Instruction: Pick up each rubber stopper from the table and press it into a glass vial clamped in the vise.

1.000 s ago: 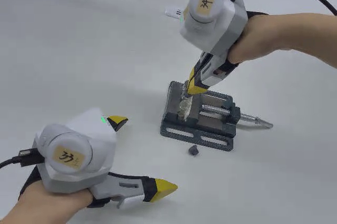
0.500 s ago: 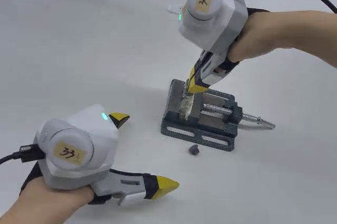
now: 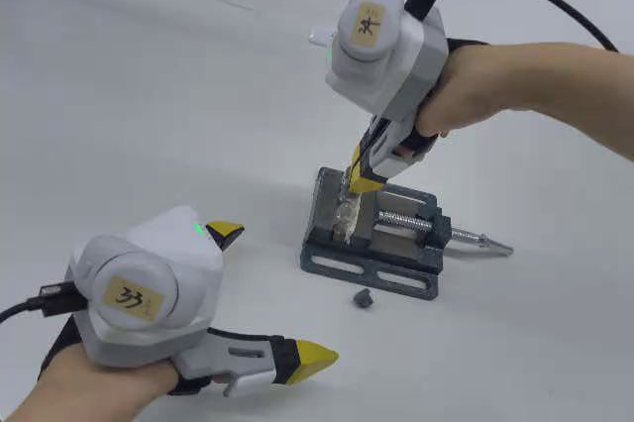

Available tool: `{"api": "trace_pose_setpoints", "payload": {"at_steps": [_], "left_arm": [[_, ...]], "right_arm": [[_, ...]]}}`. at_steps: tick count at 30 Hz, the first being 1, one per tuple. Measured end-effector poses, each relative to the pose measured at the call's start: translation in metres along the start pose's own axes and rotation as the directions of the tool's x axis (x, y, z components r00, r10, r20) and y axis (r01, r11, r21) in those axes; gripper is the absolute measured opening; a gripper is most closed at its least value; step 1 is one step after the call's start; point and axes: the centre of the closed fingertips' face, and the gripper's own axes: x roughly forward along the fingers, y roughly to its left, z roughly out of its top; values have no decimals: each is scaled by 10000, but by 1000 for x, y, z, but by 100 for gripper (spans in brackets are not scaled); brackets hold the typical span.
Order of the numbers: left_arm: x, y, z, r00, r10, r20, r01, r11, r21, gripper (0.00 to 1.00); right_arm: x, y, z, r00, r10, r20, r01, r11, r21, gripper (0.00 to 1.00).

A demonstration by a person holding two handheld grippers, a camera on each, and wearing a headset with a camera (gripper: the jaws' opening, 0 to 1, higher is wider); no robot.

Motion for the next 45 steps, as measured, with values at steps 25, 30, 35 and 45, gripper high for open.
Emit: {"api": "trace_pose_setpoints", "payload": {"at_steps": [25, 30, 35, 45], "left_arm": [[-8, -6, 19, 9999, 42, 99, -49, 9981, 619, 95], [-9, -6, 19, 9999, 78, 93, -84, 9977, 676, 95], [-9, -7, 20, 9999, 111, 101, -118, 9975, 697, 95], [-12, -6, 19, 9997, 217, 104, -223, 9977, 646, 95]], "right_arm": [[-1, 4, -1, 9908, -644, 1190, 585, 9969, 522, 0], [0, 4, 0, 9858, -903, 1415, 879, 9959, 229, 0], [0, 3, 0, 9873, -906, 1306, 907, 9959, 52, 0], [-2, 5, 0, 9879, -918, 1253, 954, 9952, -228, 0]]}}
